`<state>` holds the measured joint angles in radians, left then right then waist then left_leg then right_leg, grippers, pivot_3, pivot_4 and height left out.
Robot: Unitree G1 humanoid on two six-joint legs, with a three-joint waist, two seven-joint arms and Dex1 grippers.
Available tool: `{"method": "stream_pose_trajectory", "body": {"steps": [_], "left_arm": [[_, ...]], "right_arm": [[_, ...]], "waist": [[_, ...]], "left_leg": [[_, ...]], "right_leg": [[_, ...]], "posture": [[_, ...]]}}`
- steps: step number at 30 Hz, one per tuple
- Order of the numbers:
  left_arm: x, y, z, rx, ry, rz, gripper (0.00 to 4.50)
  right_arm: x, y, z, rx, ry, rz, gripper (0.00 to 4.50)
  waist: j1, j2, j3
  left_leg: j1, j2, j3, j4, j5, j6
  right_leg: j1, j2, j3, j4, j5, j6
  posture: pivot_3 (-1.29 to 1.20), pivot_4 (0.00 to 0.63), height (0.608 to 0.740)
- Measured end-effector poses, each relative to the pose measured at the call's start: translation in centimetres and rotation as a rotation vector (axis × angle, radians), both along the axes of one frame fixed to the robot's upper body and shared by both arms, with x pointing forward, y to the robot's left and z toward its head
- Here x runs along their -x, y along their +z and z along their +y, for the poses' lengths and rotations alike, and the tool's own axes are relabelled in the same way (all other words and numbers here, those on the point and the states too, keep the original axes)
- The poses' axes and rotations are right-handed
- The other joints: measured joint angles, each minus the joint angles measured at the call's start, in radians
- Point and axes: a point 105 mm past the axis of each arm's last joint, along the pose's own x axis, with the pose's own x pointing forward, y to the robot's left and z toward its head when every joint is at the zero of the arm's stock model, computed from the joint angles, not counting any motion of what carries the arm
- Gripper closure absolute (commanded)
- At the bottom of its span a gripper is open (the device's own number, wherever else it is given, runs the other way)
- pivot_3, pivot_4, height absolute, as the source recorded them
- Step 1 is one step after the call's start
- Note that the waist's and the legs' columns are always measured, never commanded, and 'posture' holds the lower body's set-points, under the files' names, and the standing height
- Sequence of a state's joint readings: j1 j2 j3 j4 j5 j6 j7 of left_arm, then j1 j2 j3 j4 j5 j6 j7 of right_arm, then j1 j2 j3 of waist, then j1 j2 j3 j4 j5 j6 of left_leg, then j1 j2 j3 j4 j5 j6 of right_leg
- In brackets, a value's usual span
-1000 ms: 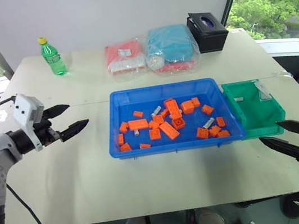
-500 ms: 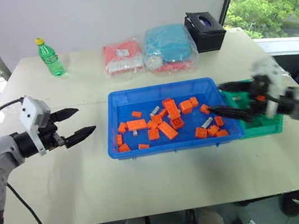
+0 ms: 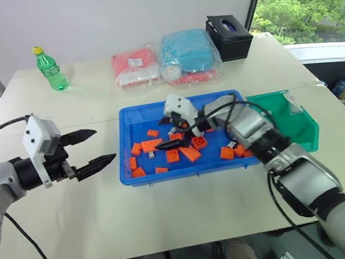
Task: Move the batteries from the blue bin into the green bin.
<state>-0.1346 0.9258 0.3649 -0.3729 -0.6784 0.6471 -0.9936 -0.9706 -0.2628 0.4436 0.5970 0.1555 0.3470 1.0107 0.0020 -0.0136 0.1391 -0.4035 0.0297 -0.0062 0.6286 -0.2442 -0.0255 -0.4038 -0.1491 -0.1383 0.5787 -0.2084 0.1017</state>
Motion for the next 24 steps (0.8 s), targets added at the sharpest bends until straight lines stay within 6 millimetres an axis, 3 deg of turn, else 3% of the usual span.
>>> {"method": "stream_pose_trajectory", "body": {"steps": [6, 14, 17, 23, 24], "left_arm": [[0.7, 0.1, -0.1, 0.009, 0.002, 0.003, 0.0], [0.9, 0.3, -0.1, 0.012, 0.011, -0.007, 0.0], [0.9, 0.5, -0.3, 0.021, 0.007, -0.011, 0.0], [0.6, 1.1, -0.6, 0.036, -0.012, -0.023, 0.0], [0.5, 1.2, -0.7, 0.046, -0.017, -0.023, 0.0]], "right_arm": [[-0.8, -1.3, 1.2, 0.053, 0.025, -0.027, 0.05], [-1.4, -3.2, 1.3, 0.07, -0.028, 0.009, 0.05], [-1.4, -3.2, 1.5, 0.05, -0.03, 0.024, 0.9], [-1.4, -2.4, 1.5, 0.002, -0.029, 0.033, 3.94], [-1.4, -2.1, 1.5, -0.011, -0.029, 0.031, 3.94]], "waist": [[-0.013, 0.0, 0.0], [-0.017, 0.0, 0.0], [-0.017, 0.0, 0.0], [-0.016, 0.0, 0.0], [-0.016, 0.0, 0.0]], "left_leg": [[0.001, 0.0, 0.0, -0.001, 0.0, 0.0], [0.004, 0.0, 0.0, -0.002, 0.0, -0.001], [0.005, 0.0, 0.0, -0.003, 0.0, -0.001], [0.008, 0.0, 0.0, -0.004, 0.0, -0.001], [0.009, 0.0, 0.001, -0.004, 0.0, -0.001]], "right_leg": [[0.001, 0.0, 0.001, 0.001, 0.001, -0.001], [0.002, 0.001, 0.001, 0.001, 0.001, -0.001], [0.004, 0.001, 0.002, 0.0, 0.001, -0.001], [0.007, 0.001, 0.002, 0.0, 0.0, 0.0], [0.007, 0.001, 0.002, 0.0, -0.001, 0.0]], "posture": [[0.0, 0.15, 0.723], [0.0, 0.15, 0.723], [0.0, 0.15, 0.723], [0.0, 0.15, 0.723], [0.0, 0.15, 0.723]]}}
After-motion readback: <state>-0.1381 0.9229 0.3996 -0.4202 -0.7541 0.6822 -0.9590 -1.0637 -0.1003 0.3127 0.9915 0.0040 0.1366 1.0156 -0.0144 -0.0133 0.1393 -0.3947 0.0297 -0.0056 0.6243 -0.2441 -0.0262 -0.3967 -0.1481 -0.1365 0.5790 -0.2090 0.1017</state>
